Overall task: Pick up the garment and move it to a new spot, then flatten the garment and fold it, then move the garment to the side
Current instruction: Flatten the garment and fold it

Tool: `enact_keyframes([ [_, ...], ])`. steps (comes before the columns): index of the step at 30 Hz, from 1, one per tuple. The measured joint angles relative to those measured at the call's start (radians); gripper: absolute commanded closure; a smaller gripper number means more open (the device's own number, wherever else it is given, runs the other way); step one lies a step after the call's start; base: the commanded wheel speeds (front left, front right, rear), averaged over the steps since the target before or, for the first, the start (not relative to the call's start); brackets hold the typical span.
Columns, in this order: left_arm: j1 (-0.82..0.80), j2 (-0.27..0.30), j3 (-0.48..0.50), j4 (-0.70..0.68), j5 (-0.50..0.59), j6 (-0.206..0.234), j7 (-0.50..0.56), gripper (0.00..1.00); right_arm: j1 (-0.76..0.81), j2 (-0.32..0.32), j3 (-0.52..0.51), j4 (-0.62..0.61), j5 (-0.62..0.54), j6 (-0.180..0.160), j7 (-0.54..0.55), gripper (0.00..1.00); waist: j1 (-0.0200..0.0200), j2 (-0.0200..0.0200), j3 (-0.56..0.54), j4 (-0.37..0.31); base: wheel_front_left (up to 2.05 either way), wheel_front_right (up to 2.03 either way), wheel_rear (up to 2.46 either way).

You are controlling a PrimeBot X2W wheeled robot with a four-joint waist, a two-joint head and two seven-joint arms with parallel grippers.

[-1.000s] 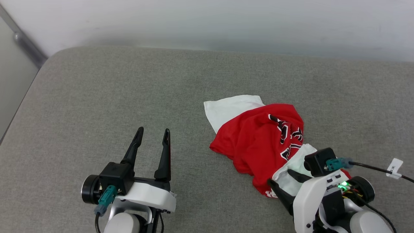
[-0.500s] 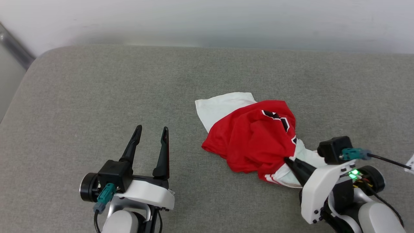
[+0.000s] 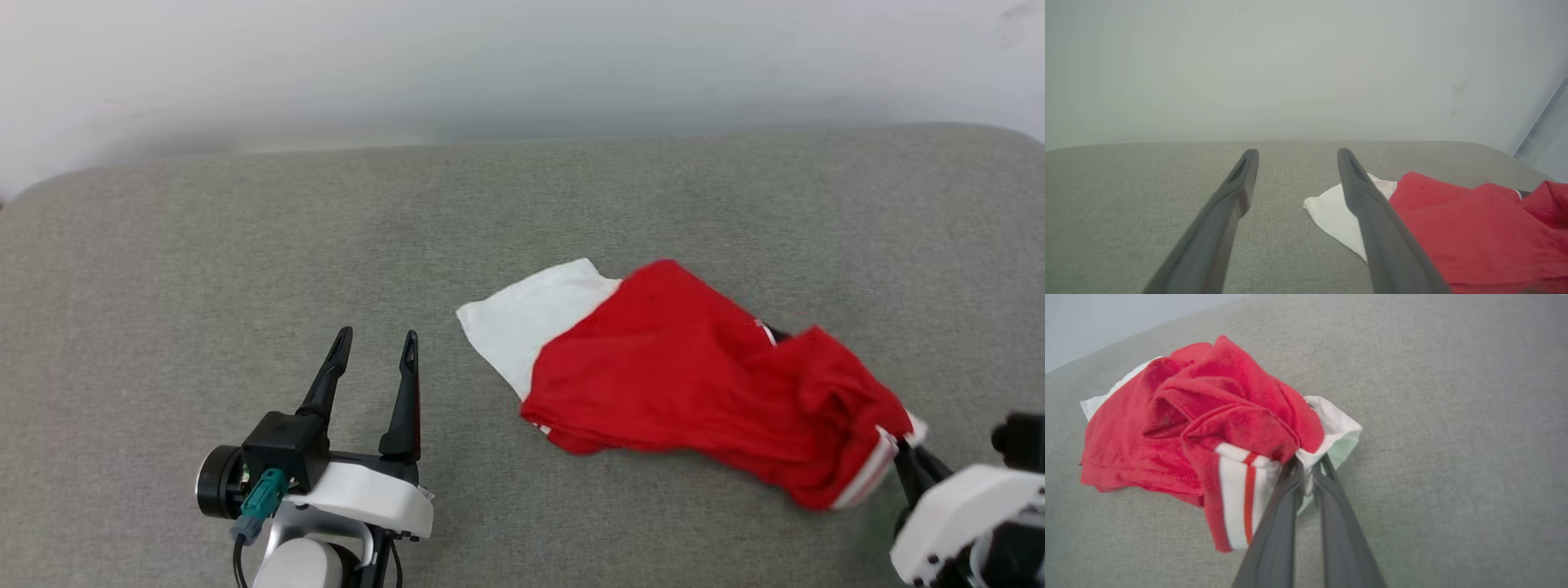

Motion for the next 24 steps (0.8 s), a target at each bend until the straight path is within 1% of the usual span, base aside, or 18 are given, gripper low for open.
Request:
enact_keyframes([
  [1, 0.0, 0.0, 0.0, 0.0, 0.0, 0.0, 0.0, 0.0, 0.0, 0.0, 0.0, 0.0, 0.0, 0.0, 0.0, 1.0, 0.0, 0.0, 0.0, 0.0, 0.0, 0.0, 0.0],
  [2, -0.001, 0.0, 0.001, 0.0, 0.001, -0.002, 0.0, 0.0, 0.014, 0.01, -0.038, 0.056, 0.01, 0.0, -0.019, 1.0, 0.0, 0.0, 0.003, -0.008, 0.0, 0.0, 0.0],
  [4, -0.003, 0.001, 0.002, 0.002, 0.004, -0.004, 0.0, 0.0, 0.022, 0.018, -0.058, 0.114, 0.012, 0.0, -0.026, 1.0, 0.0, 0.0, 0.007, -0.012, 0.0, 0.0, 0.0],
  [5, -0.004, 0.002, 0.002, 0.003, 0.004, -0.004, 0.0, 0.0, 0.023, 0.022, -0.063, 0.144, 0.017, 0.0, -0.04, 0.77, 0.0, 0.0, 0.009, -0.014, 0.0, 0.0, 0.0],
  [6, -0.004, 0.002, 0.002, 0.004, 0.006, -0.008, 0.0, 0.0, 0.023, 0.024, -0.063, 0.173, 0.019, 0.0, -0.053, 0.77, 0.0, 0.0, 0.011, -0.014, 0.0, 0.0, 0.0],
  [7, -0.004, 0.002, 0.002, 0.006, 0.008, -0.008, 0.0, 0.0, 0.023, 0.026, -0.063, 0.195, 0.021, 0.0, -0.071, 0.52, 0.0, 0.0, 0.013, -0.015, 0.0, 0.0, 0.0],
  [8, -0.004, 0.002, 0.002, 0.007, 0.008, -0.008, 0.0, 0.0, 0.021, 0.028, -0.062, 0.211, 0.025, 0.0, -0.097, 0.0, 0.0001, 0.0, 0.013, -0.015, 0.0, 0.0, 0.0],
  [11, -0.004, 0.002, 0.004, 0.012, 0.008, -0.01, 0.0, 0.0, 0.003, 0.031, -0.054, 0.22, 0.041, 0.0, -0.21, 0.0, 0.0, 0.0, 0.011, -0.015, 0.0, 0.0, 0.0],
  [14, -0.003, 0.002, 0.007, 0.015, 0.008, -0.011, 0.0, 0.0, -0.012, 0.032, -0.04, 0.198, 0.045, 0.0, -0.344, 0.0, 0.0, 0.0, 0.005, -0.013, 0.0, 0.0, 0.0],
  [17, 0.003, 0.002, 0.007, 0.019, 0.008, -0.011, 0.0, 0.0, -0.014, 0.032, -0.023, 0.165, 0.041, 0.0, -0.442, 0.0, 0.0, 0.0, -0.007, -0.011, 0.0, 0.0, 0.0],
  [20, 0.016, 0.002, 0.01, 0.024, 0.007, -0.011, 0.0, 0.0, -0.011, 0.028, -0.006, 0.125, 0.016, 0.0, -0.491, 0.0, 0.0, 0.0, -0.026, -0.01, 0.0, 0.0, 0.0],
  [24, 0.034, 0.002, 0.012, 0.03, 0.002, -0.01, 0.0, 0.0, 0.015, 0.022, 0.02, 0.076, -0.03, 0.0, -0.491, 0.0, 0.0, 0.0, -0.058, -0.012, 0.0, 0.0, 0.0],
])
